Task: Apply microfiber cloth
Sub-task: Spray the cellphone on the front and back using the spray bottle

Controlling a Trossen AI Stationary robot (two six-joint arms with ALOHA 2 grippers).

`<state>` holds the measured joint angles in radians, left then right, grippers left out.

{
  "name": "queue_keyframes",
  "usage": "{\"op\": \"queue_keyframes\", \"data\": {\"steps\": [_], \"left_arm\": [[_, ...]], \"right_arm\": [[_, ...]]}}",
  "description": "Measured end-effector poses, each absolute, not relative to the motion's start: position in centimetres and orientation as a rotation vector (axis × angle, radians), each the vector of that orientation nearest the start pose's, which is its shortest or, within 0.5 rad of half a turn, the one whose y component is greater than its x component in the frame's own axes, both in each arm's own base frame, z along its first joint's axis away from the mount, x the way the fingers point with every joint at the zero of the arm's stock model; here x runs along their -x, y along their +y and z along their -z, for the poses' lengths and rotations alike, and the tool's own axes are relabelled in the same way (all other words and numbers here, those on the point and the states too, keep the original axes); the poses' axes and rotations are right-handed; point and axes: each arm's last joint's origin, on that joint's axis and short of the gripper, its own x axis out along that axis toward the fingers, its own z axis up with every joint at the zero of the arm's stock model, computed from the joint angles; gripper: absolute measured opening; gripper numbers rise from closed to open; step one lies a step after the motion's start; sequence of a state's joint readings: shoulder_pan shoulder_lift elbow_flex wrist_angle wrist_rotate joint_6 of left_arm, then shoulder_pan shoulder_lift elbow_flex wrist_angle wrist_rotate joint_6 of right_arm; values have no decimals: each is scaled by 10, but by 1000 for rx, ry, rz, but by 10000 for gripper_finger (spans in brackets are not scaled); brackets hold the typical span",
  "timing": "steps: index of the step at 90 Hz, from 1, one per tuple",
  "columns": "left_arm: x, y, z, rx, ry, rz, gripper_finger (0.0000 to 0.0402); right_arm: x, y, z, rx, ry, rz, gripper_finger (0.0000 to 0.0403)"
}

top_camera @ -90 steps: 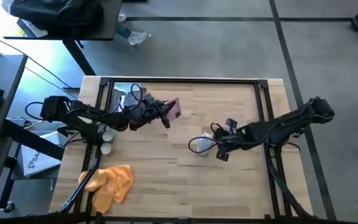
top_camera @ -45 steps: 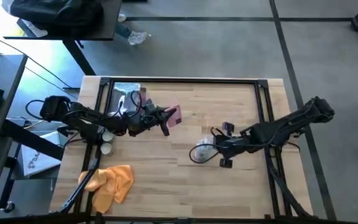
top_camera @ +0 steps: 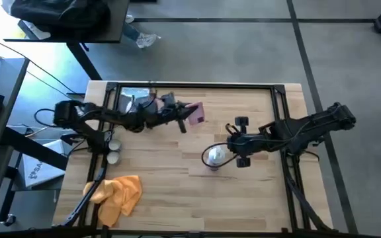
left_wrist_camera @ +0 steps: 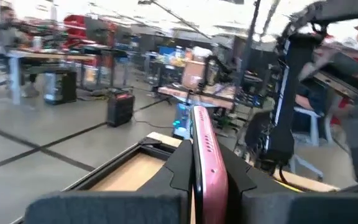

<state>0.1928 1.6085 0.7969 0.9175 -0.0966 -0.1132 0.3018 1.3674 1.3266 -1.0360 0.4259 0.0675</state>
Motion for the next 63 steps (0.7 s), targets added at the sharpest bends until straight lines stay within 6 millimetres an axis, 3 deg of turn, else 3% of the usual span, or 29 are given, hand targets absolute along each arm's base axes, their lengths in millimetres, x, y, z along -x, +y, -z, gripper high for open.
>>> {"op": "queue_keyframes", "data": {"steps": [15, 36, 49, 63], "left_arm": [[-361, 95, -238, 31, -108, -249, 12], [-379, 137, -249, 45, -155, -136, 12], [-392, 143, -248, 46, -129, -39, 12], [-397, 137, -243, 16, -91, -26, 12]], "right_arm": [[-257, 60, -329, 300, 984, 112, 0], [-262, 54, -307, 248, 1026, 59, 0], [-269, 56, -303, 250, 963, 42, 0], [-270, 56, -303, 261, 941, 44, 0]]}}
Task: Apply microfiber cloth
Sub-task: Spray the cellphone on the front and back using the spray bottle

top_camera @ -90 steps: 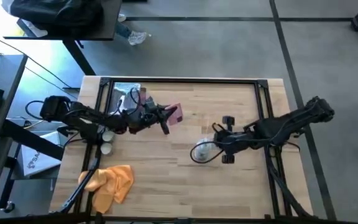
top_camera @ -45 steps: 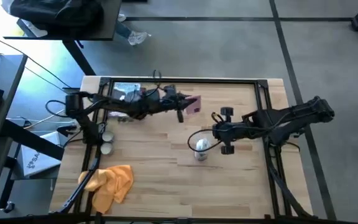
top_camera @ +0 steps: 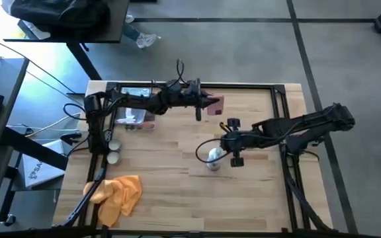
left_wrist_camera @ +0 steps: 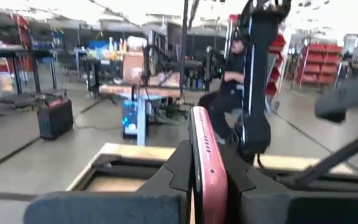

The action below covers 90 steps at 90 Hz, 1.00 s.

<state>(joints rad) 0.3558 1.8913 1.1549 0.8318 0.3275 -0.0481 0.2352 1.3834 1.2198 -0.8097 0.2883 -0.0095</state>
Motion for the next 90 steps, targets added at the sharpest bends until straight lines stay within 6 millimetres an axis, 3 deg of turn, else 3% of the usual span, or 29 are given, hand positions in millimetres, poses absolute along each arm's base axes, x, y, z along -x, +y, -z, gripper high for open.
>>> {"op": "queue_keyframes", "data": {"steps": [24, 48, 61, 73, 90], "left_arm": [[-397, 134, -248, -15, -127, -21, 12], [-398, 133, -243, -19, -70, -24, 12], [-398, 134, -243, -2, -70, -34, 12], [-397, 134, -244, 1, -70, -36, 12], [-396, 133, -247, 20, -71, -37, 12]], "right_arm": [[-277, 54, -308, 294, 861, 20, 0], [-273, 47, -306, 288, 921, 51, 0], [-272, 46, -321, 376, 907, 61, 0], [-274, 41, -333, 401, 881, -7, 0], [-278, 26, -329, 342, 867, -112, 0]]}}
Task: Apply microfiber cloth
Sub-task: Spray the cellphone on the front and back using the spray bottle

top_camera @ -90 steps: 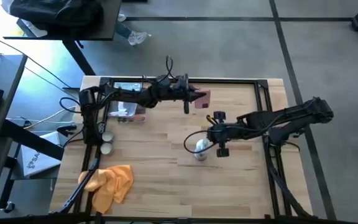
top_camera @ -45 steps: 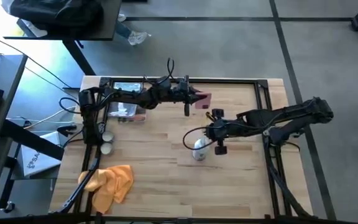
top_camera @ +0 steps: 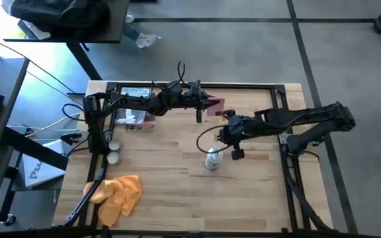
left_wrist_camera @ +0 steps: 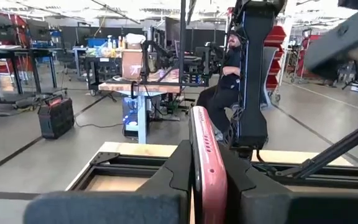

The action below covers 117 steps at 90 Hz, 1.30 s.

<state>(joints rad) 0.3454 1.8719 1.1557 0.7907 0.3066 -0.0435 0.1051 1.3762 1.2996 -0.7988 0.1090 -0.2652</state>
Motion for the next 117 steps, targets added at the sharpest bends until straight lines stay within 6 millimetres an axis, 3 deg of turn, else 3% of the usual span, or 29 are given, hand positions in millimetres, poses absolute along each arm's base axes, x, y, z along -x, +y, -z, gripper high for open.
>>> {"op": "queue_keyframes", "data": {"steps": [18, 47, 117], "left_arm": [[-392, 132, -251, 40, -26, -41, 12], [-388, 130, -261, 40, -37, -41, 12], [-391, 123, -259, 37, -11, -22, 12]], "right_arm": [[-281, 17, -324, 301, 851, -184, 0], [-282, 19, -321, 287, 861, -278, 0], [-291, 19, -317, 287, 849, -275, 0]]}}
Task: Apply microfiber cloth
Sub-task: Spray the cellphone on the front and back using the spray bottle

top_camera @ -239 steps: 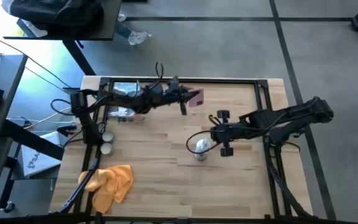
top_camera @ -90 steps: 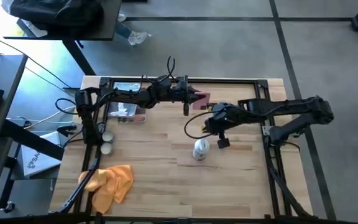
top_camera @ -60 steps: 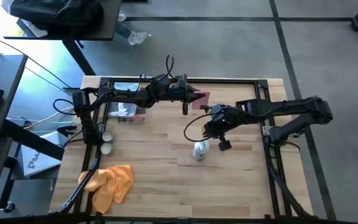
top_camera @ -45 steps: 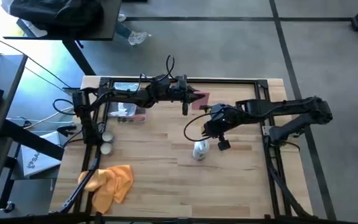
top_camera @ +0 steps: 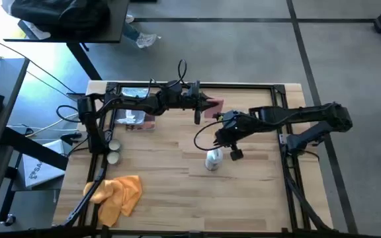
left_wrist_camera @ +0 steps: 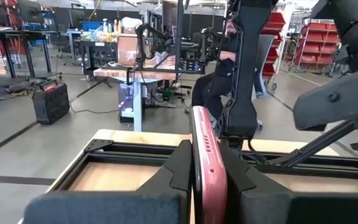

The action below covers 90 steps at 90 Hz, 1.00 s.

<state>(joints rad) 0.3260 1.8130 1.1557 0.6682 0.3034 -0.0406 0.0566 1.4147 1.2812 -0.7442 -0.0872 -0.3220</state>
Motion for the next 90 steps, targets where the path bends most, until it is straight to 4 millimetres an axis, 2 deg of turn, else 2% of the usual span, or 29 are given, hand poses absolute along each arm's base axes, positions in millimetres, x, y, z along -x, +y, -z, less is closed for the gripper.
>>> {"op": "queue_keyframes", "data": {"steps": [22, 32, 90], "left_arm": [[-381, 124, -274, 3, -8, -136, 12], [-379, 121, -280, -12, -3, -135, 12], [-380, 114, -279, -11, 8, -116, 12]], "right_arm": [[-290, 19, -316, 287, 855, -275, 0], [-289, 19, -320, 290, 863, -270, 0], [-289, 19, -321, 287, 867, -274, 0]]}}
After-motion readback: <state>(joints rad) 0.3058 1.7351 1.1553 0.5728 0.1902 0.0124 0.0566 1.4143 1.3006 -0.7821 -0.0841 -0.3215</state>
